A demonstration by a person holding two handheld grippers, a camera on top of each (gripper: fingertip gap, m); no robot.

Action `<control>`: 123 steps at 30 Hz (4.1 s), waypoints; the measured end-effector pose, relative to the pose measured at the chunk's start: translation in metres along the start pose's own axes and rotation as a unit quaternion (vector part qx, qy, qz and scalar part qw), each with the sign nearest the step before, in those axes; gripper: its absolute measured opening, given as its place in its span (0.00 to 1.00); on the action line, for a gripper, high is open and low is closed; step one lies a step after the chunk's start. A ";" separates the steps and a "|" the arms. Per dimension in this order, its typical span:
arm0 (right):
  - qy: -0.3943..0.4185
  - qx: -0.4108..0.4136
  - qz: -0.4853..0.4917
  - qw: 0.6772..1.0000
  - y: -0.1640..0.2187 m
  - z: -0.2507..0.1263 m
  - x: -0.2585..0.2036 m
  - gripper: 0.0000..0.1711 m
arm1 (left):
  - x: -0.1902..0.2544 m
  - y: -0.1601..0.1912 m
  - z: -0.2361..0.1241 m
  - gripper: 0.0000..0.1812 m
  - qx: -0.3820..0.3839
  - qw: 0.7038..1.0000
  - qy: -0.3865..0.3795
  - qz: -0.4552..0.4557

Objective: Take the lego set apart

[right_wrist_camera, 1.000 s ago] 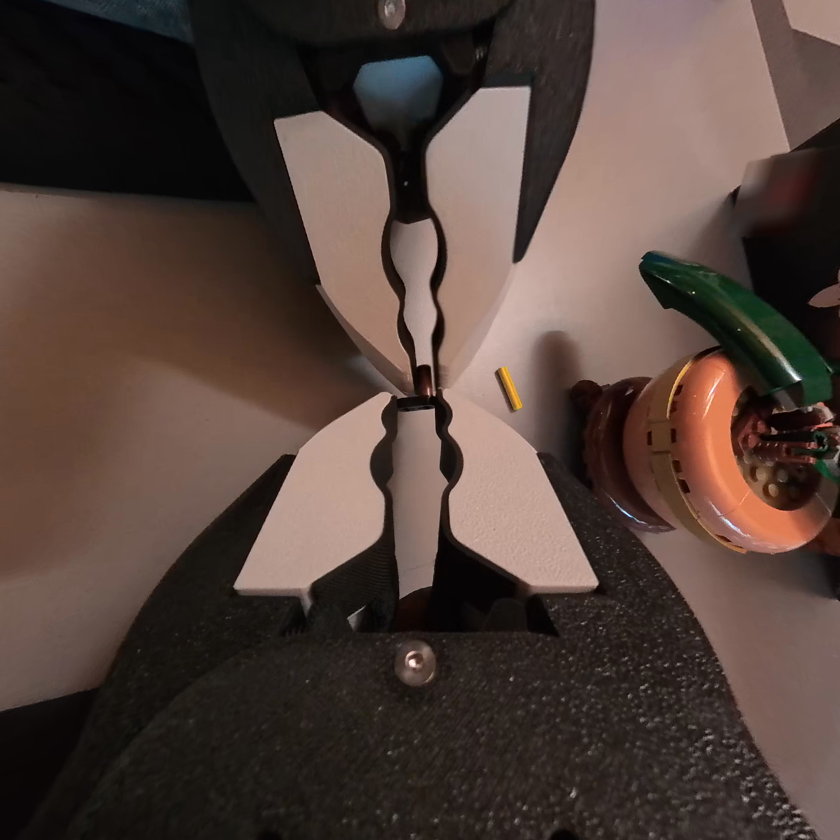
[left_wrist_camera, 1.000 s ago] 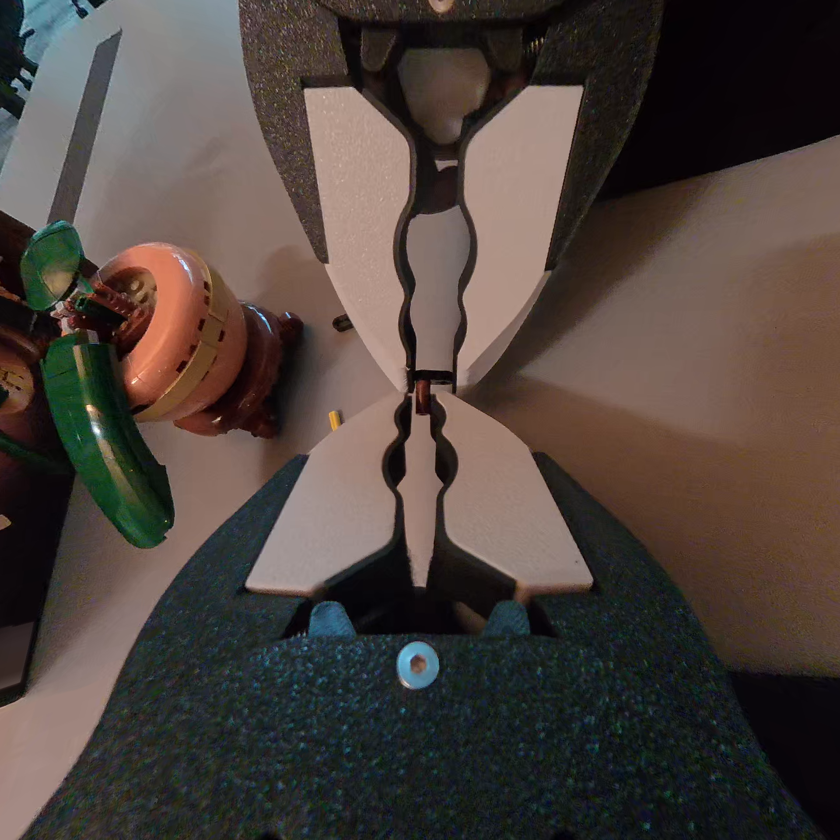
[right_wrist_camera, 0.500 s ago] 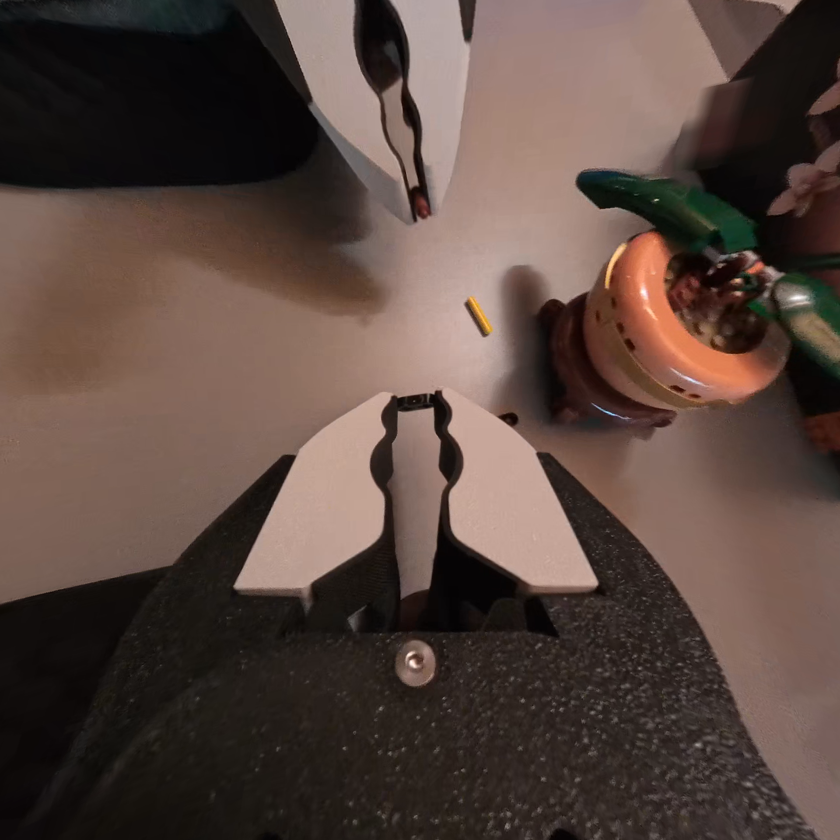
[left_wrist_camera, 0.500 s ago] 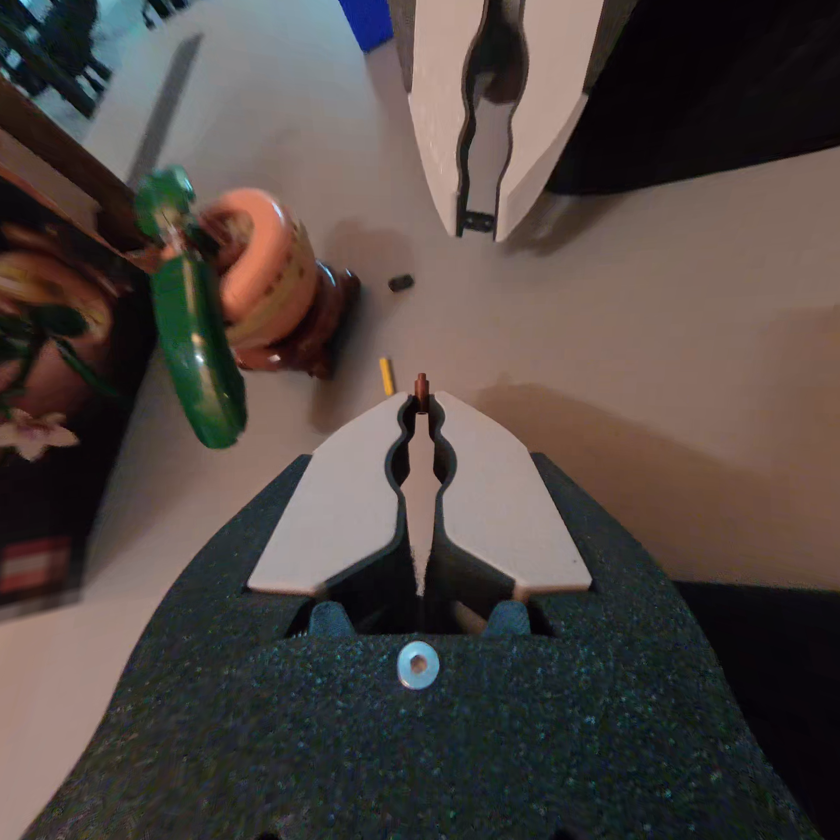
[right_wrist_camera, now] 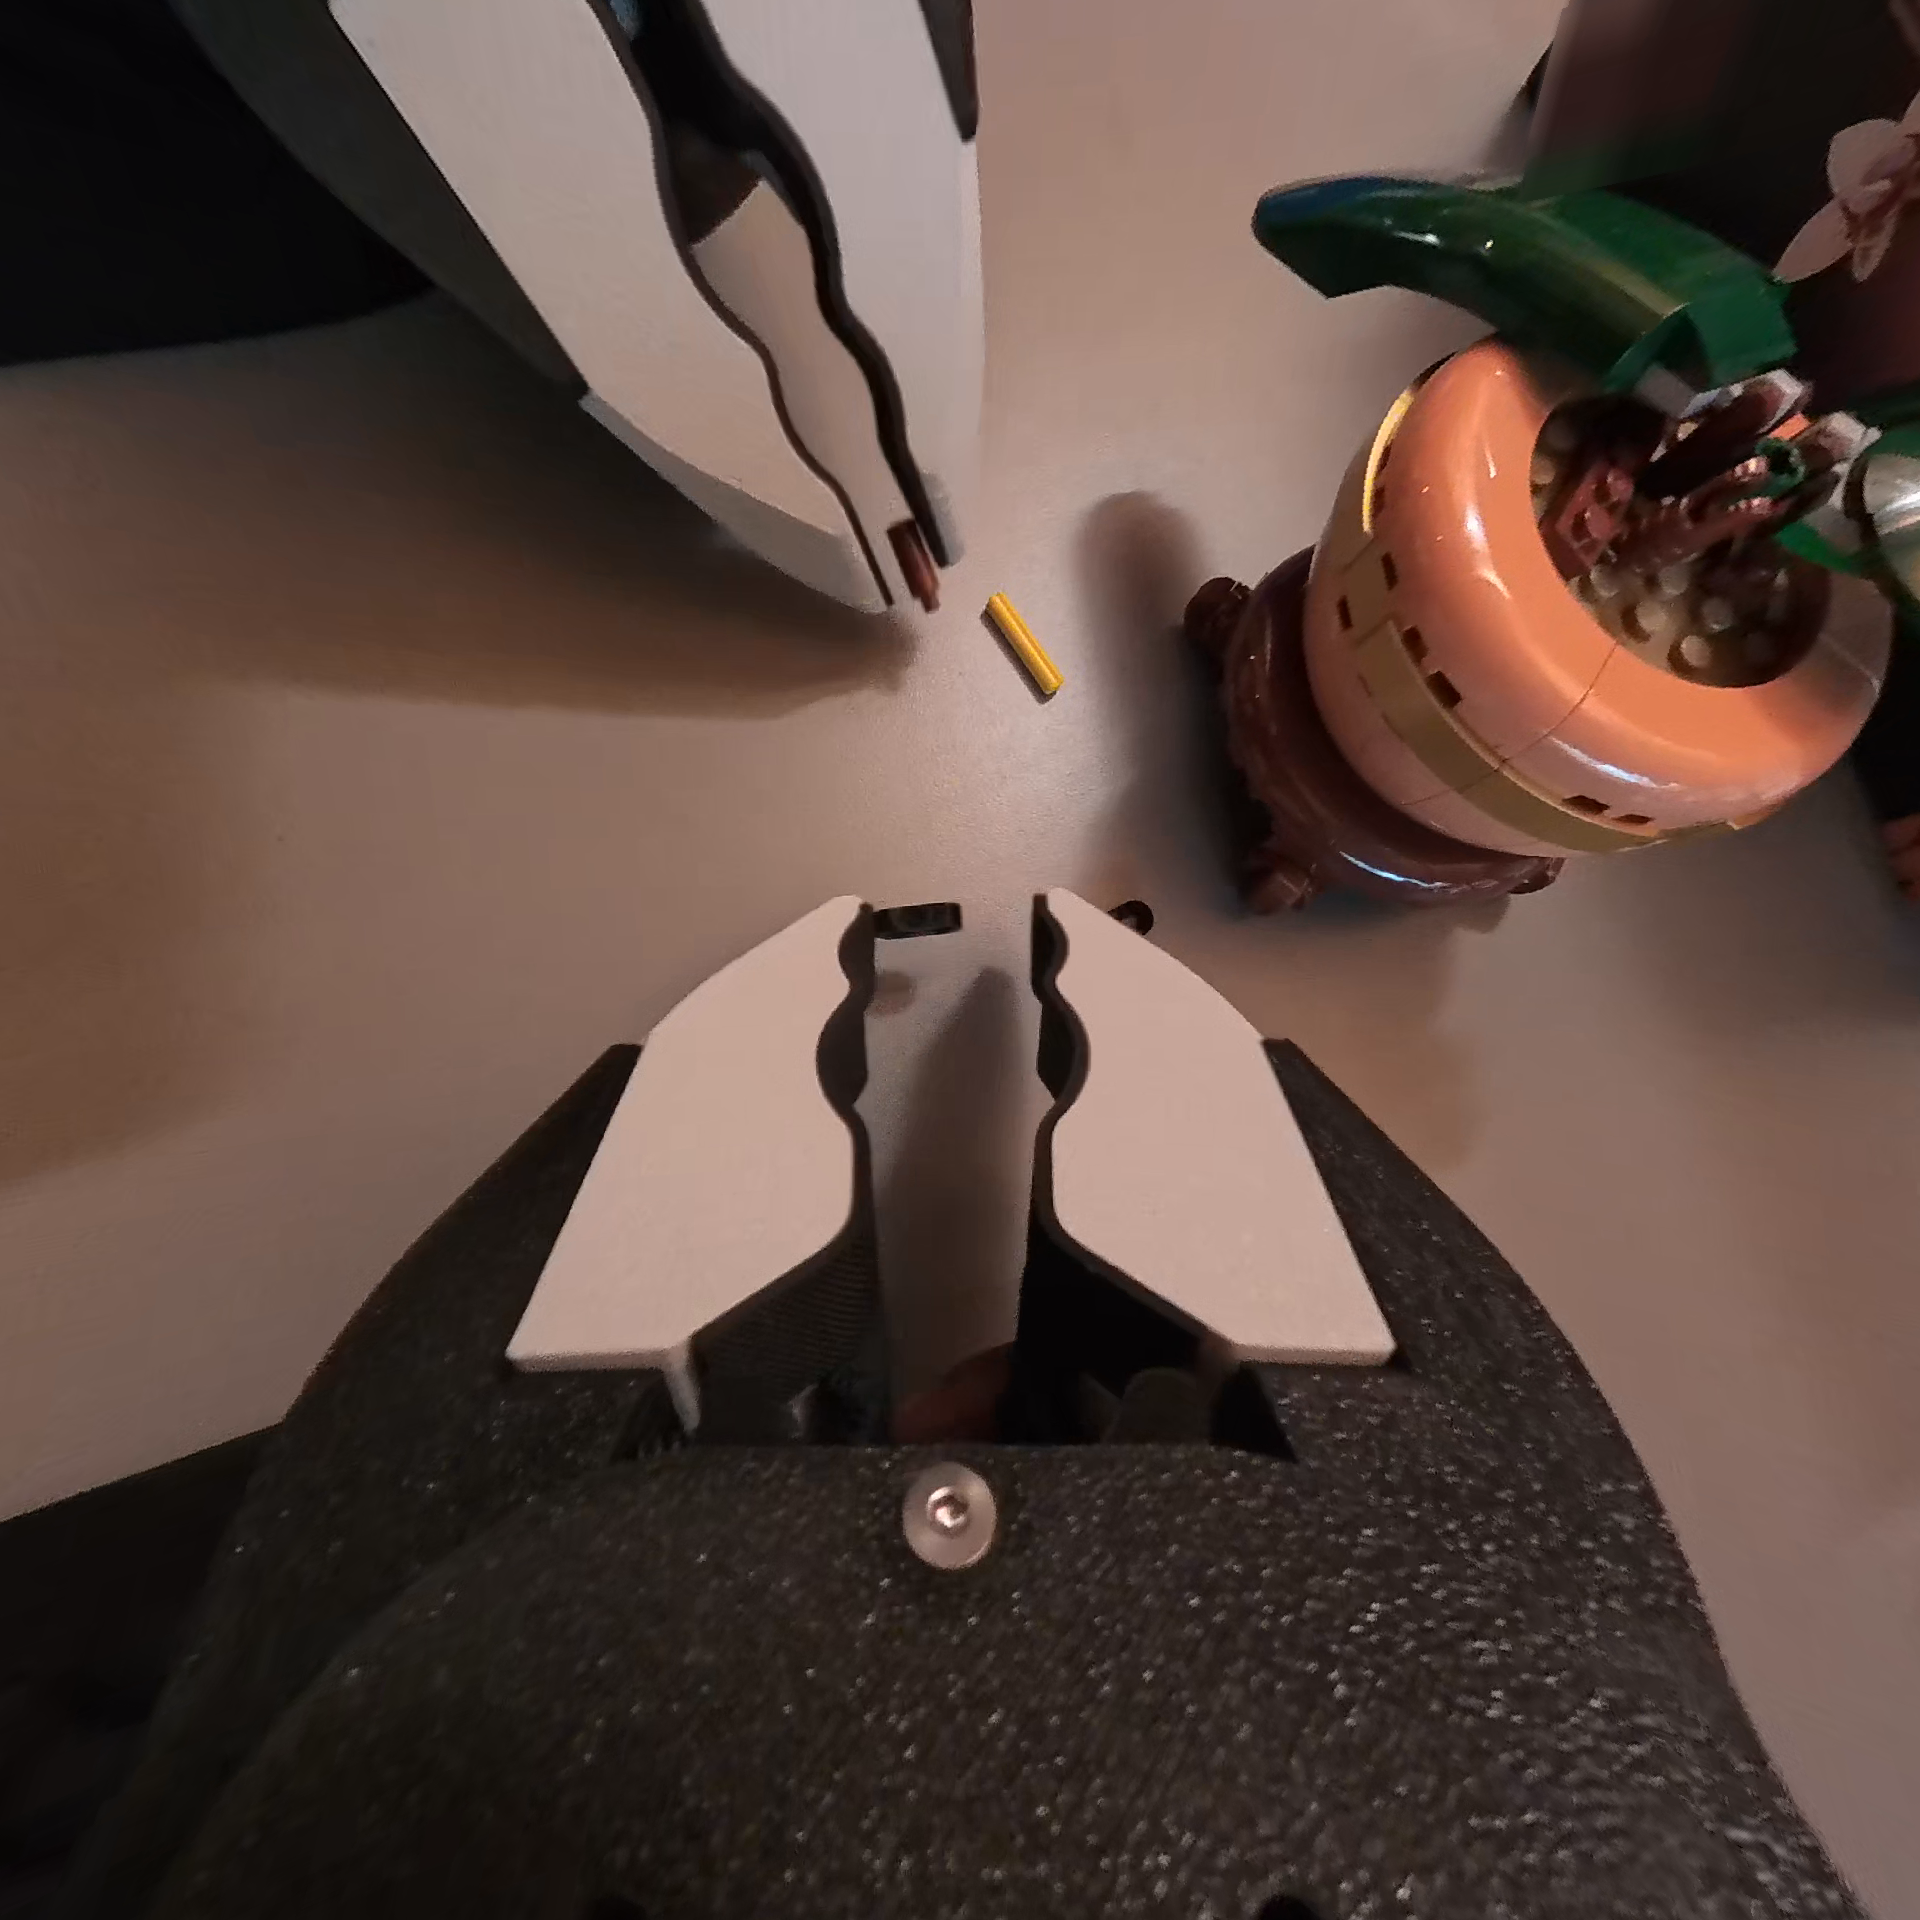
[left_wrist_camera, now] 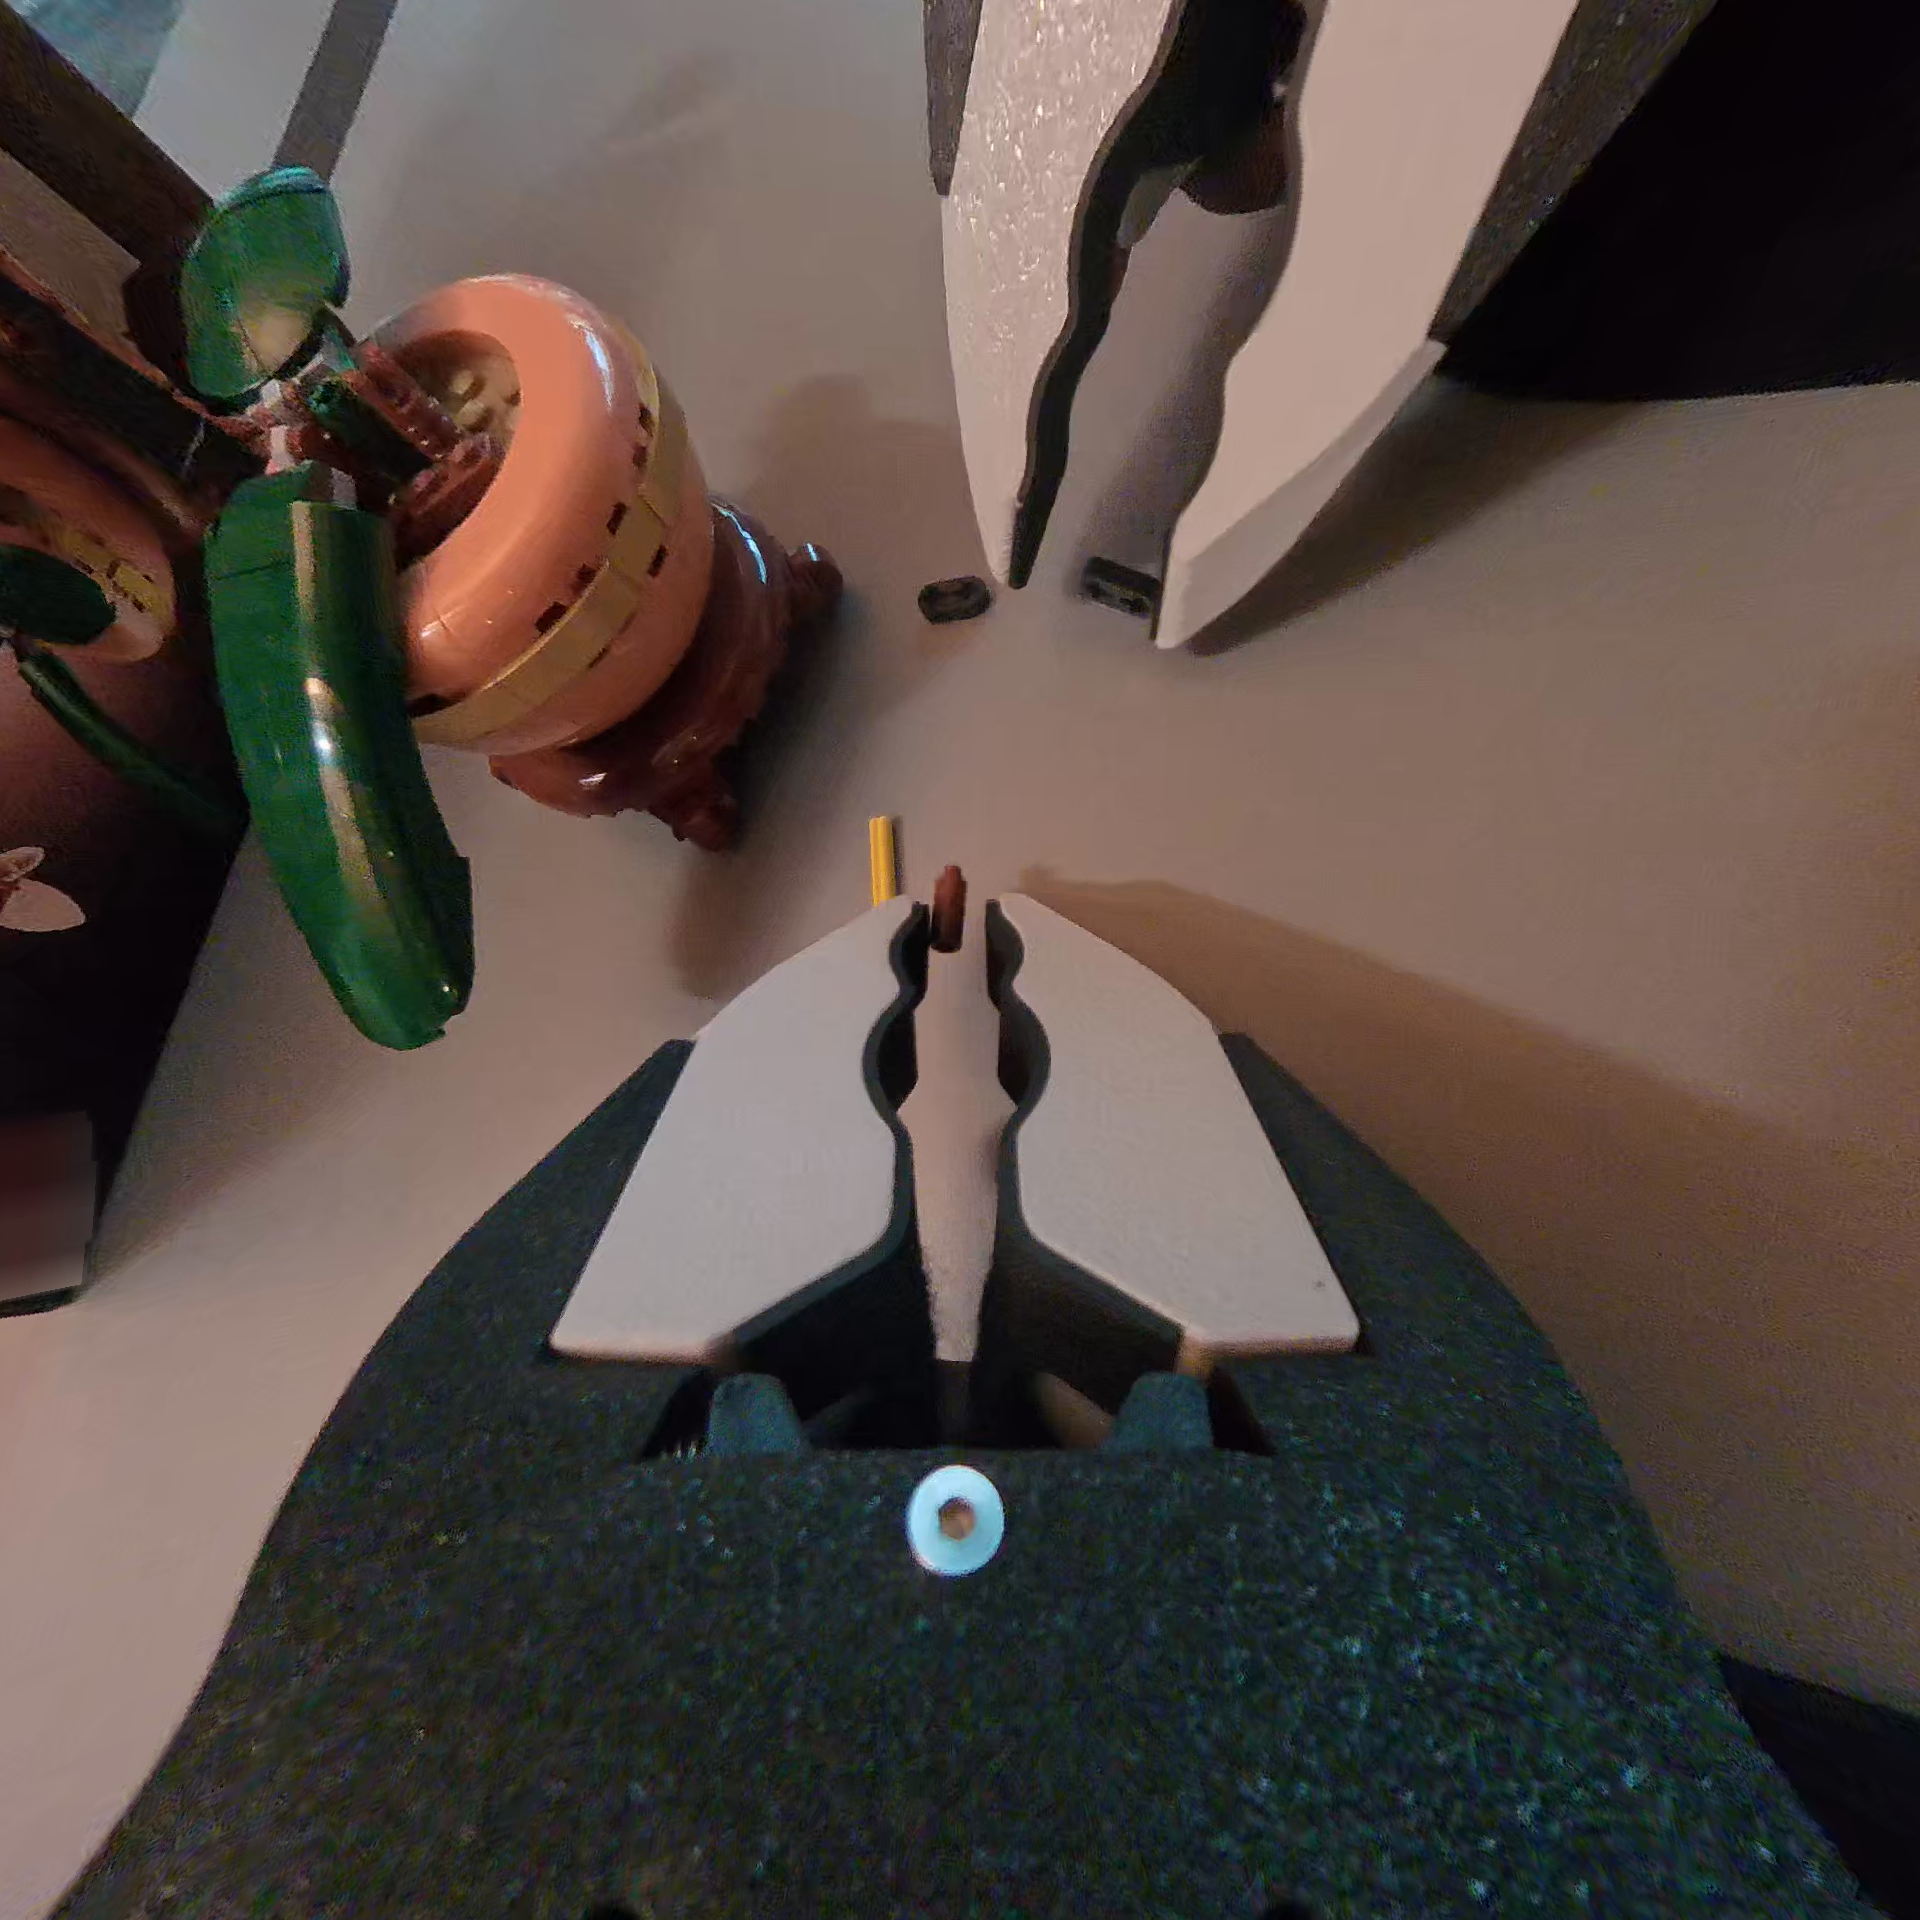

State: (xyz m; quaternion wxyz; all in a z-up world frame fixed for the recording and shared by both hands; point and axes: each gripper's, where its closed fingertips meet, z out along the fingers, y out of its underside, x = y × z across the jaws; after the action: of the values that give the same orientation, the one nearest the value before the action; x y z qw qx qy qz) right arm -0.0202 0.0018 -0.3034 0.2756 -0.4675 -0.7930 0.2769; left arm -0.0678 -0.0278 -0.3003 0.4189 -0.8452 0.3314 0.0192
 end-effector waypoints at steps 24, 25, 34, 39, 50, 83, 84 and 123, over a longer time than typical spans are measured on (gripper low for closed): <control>0.205 0.015 0.218 0.954 0.093 -0.298 0.071 0.24 | -0.022 -0.028 -0.023 0.30 0.141 0.988 -0.059 -0.022; 0.200 0.002 0.253 0.947 0.115 -0.306 0.076 0.27 | -0.023 -0.028 -0.023 0.29 0.142 0.988 -0.059 -0.024; 0.123 -0.131 0.430 0.885 0.256 -0.273 0.094 0.54 | -0.022 -0.025 -0.018 0.27 0.135 0.989 -0.060 -0.018; 0.105 -0.175 0.435 0.877 0.283 -0.260 0.094 0.62 | -0.021 -0.021 -0.015 0.26 0.126 0.990 -0.054 -0.016; 0.119 -0.076 0.407 0.902 0.267 -0.258 0.096 0.17 | -0.019 -0.017 -0.012 0.24 0.108 0.992 -0.059 0.009; 0.332 0.220 0.275 0.875 0.126 -0.368 0.122 0.02 | -0.019 -0.030 -0.023 0.26 0.157 0.986 -0.054 -0.001; 0.329 0.248 0.276 0.868 0.118 -0.370 0.122 0.02 | -0.019 -0.032 -0.023 0.26 0.161 0.986 -0.053 -0.002; 0.125 0.333 0.181 0.917 -0.101 -0.083 0.006 0.02 | 0.035 -0.111 -0.036 0.33 0.331 0.879 0.178 -0.294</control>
State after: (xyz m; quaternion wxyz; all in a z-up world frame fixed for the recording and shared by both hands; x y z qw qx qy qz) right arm -0.0240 -0.0193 -0.1746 0.4572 -0.5154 -0.5159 0.5091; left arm 0.0147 -0.0254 -0.2102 0.5944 -0.7053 0.1237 -0.3661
